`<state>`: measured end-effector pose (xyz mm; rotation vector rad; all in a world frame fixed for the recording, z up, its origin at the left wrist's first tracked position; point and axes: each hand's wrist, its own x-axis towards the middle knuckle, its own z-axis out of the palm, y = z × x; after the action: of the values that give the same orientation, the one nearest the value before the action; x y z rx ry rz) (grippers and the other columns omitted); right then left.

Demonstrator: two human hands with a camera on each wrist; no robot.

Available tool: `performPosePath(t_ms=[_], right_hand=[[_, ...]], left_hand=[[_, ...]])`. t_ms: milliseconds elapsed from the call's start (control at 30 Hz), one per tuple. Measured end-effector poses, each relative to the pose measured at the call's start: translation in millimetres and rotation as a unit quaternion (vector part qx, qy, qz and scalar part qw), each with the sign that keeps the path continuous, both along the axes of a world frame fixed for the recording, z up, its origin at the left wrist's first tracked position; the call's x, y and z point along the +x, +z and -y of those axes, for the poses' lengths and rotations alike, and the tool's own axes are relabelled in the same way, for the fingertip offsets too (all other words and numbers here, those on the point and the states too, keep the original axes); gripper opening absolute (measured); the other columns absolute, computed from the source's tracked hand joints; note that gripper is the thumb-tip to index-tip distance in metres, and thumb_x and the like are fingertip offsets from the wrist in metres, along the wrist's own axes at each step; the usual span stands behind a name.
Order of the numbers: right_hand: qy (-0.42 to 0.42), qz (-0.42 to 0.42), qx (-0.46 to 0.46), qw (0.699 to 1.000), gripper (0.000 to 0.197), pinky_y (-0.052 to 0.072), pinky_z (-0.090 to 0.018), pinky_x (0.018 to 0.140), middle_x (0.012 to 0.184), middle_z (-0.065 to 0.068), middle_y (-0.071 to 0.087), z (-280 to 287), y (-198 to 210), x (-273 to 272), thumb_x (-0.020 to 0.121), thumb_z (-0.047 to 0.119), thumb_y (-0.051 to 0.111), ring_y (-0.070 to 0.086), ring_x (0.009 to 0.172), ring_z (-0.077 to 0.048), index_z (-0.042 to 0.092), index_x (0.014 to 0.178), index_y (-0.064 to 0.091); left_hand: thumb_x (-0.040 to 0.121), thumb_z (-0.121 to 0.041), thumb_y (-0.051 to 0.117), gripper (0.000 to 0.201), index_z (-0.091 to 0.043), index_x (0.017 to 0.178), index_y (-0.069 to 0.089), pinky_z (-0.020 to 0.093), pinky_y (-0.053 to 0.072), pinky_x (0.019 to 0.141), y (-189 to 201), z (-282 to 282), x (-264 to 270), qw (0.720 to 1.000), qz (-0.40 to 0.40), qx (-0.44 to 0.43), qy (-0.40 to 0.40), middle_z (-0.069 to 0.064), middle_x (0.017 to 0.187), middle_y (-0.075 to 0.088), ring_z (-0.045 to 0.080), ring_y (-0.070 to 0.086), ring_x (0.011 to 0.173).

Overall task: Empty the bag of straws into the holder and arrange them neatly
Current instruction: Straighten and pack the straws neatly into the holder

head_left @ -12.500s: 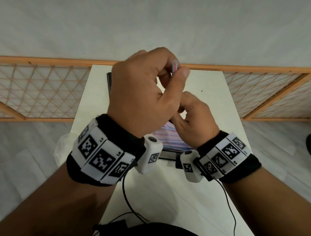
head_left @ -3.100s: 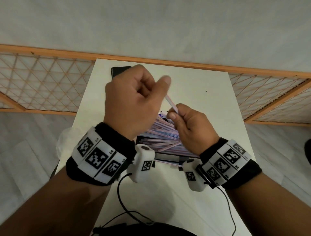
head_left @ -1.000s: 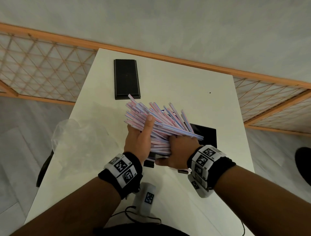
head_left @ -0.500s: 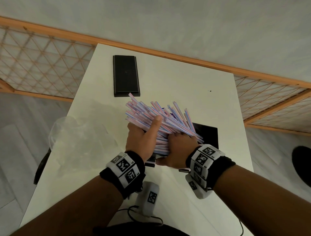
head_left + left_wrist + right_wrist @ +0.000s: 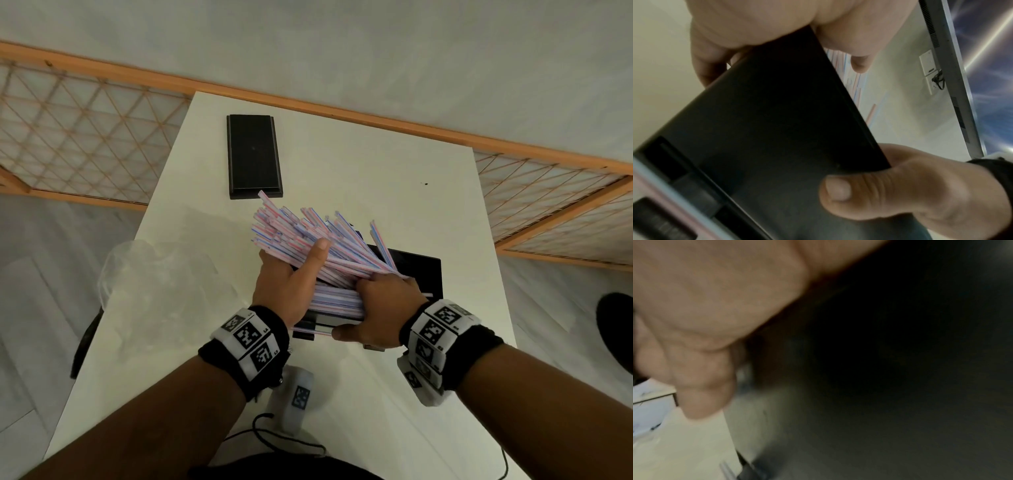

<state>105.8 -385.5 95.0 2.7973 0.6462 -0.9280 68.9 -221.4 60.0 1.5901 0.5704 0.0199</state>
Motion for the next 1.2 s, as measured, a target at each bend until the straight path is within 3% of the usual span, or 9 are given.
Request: performPosePath(t_ms=[67,300,467,567,667,800,900,1033,1200], right_hand=[[0.001,-0.004,-0.011,1.0,0.093,0.048,-0.042,0.096,0.105,-0.002,0.06,-3,0,2,0.047,0.093,0.038,0.059,0.105,-0.027,0.025,0.107,0.063],[0.008,-0.03,0.059,0.998,0.073,0.052,-0.038,0.09,0.113,-0.001,0.062,-12,-6,0,0.065,0.065,0.065,0.061,0.103,-0.027,0.021,0.121,0.052],[-0.003,-0.05,0.089,0.995,0.07,0.048,-0.041,0.097,0.109,0.009,0.063,-1,-7,2,0.06,0.068,0.061,0.061,0.106,-0.022,0.034,0.12,0.049],[-0.017,-0.053,0.094,0.994,0.072,0.044,-0.04,0.099,0.111,0.008,0.062,3,-7,0,0.063,0.062,0.069,0.06,0.106,-0.023,0.031,0.12,0.039],[0.0,-0.054,0.08,0.995,0.075,0.044,-0.046,0.099,0.114,0.01,0.06,2,-7,2,0.06,0.065,0.068,0.058,0.111,-0.022,0.034,0.125,0.047],[0.01,-0.071,0.084,0.994,0.081,0.047,-0.047,0.098,0.116,0.013,0.057,2,-9,7,0.055,0.068,0.064,0.058,0.111,-0.021,0.04,0.129,0.048],[0.017,-0.059,0.094,0.994,0.071,0.052,-0.042,0.093,0.107,0.013,0.06,-1,-9,6,0.058,0.067,0.067,0.061,0.102,-0.018,0.037,0.121,0.054],[0.014,-0.025,0.062,0.998,0.062,0.05,-0.038,0.092,0.093,0.012,0.052,-10,-5,3,0.061,0.071,0.064,0.057,0.096,-0.019,0.032,0.11,0.061],[0.004,-0.052,0.073,0.996,0.059,0.052,-0.035,0.086,0.09,0.012,0.057,-8,0,5,0.06,0.069,0.067,0.058,0.087,-0.016,0.031,0.105,0.063]], left_hand=[[0.065,-0.082,0.06,0.097,-0.031,0.145,0.041,0.024,0.041,0.101,-1,0,0,1.0,-0.001,0.005,0.004,-0.01,0.136,0.057,0.01,0.057,0.122],[0.066,-0.082,0.059,0.094,-0.034,0.146,0.042,0.039,0.044,0.111,-4,0,1,1.0,-0.007,0.021,-0.003,-0.009,0.138,0.056,0.012,0.057,0.125],[0.069,-0.079,0.06,0.087,-0.034,0.142,0.049,0.037,0.045,0.11,-4,-1,1,1.0,-0.007,0.019,-0.003,-0.01,0.136,0.059,0.01,0.059,0.123],[0.079,-0.07,0.065,0.072,-0.033,0.14,0.053,0.034,0.045,0.109,-2,-1,0,1.0,-0.011,0.015,-0.011,-0.011,0.133,0.062,0.01,0.06,0.121],[0.088,-0.057,0.067,0.059,-0.031,0.14,0.054,0.027,0.042,0.105,1,-2,0,1.0,-0.014,0.015,-0.005,-0.01,0.133,0.061,0.009,0.058,0.122],[0.087,-0.058,0.068,0.062,-0.031,0.141,0.053,0.03,0.042,0.109,2,-1,-1,1.0,-0.01,0.007,-0.009,-0.01,0.135,0.061,0.009,0.058,0.123],[0.088,-0.06,0.065,0.063,-0.03,0.142,0.051,0.031,0.043,0.109,4,-2,-1,1.0,-0.018,0.009,-0.015,-0.01,0.134,0.062,0.01,0.059,0.121],[0.074,-0.078,0.06,0.082,-0.032,0.141,0.05,0.038,0.045,0.111,0,-2,0,1.0,-0.02,0.011,-0.012,-0.011,0.133,0.062,0.01,0.06,0.121],[0.082,-0.068,0.066,0.063,-0.035,0.136,0.057,0.034,0.043,0.11,5,-7,-2,0.999,-0.018,0.02,-0.033,-0.013,0.131,0.063,0.01,0.059,0.121]])
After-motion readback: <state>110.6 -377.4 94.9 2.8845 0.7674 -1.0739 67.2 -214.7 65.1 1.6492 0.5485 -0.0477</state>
